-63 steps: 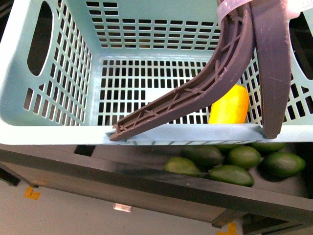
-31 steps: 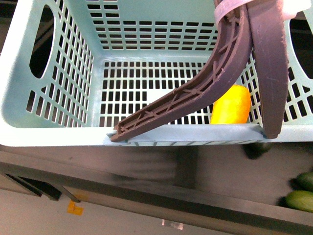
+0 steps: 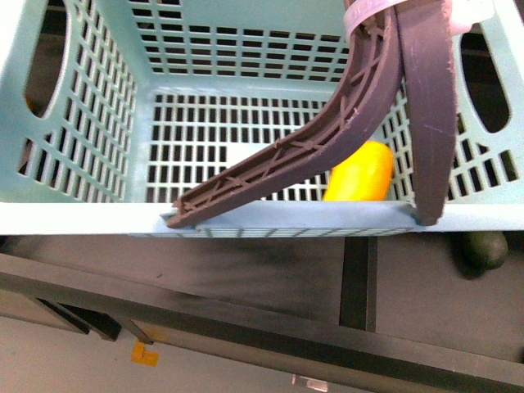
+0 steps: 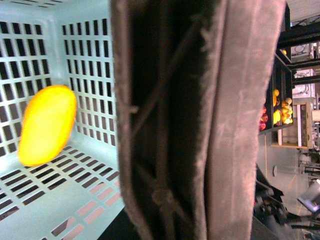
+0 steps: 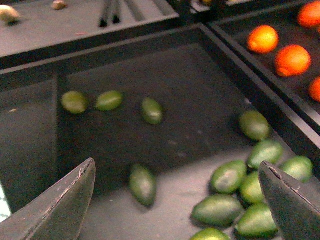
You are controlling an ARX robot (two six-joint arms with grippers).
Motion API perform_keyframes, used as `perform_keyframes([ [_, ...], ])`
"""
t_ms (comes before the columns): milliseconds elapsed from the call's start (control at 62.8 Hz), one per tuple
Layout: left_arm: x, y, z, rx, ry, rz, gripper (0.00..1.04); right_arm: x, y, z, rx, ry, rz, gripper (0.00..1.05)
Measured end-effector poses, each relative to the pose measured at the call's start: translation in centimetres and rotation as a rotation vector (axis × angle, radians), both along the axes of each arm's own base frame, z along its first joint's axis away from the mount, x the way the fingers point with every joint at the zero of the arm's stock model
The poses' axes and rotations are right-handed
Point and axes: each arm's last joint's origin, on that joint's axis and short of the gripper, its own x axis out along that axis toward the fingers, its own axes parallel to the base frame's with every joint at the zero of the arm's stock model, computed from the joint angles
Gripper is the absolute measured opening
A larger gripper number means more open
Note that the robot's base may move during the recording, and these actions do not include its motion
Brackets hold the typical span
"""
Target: Pick mango and avocado into basket
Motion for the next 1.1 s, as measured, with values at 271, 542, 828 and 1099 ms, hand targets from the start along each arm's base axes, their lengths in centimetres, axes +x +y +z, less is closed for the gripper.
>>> perform_keyframes([
  [271,-0.3,-0.4,0.0,-0.014,0.014,-0.026,0.15,5.0,-6.6,-1.2,-0.013,0.063,0.155,0.96],
  [542,-0.1,-0.2,0.0,0.002,0.003,0.002,0.15,8.4,-10.3,-9.5,-0.118,0.439,0.496,0.96],
  [828,-0.2,-0.2,0.0,-0.009,0.01,-0.014,0.15,12.2,-11.0,-16.2,-0.171,0.708,0.788,0.96],
  [1099,-0.1,-0.2,0.0,-0.004,0.008,-0.007,0.15,16.1,-9.5,-19.8,-0.175,0.786,0.934,0.96],
])
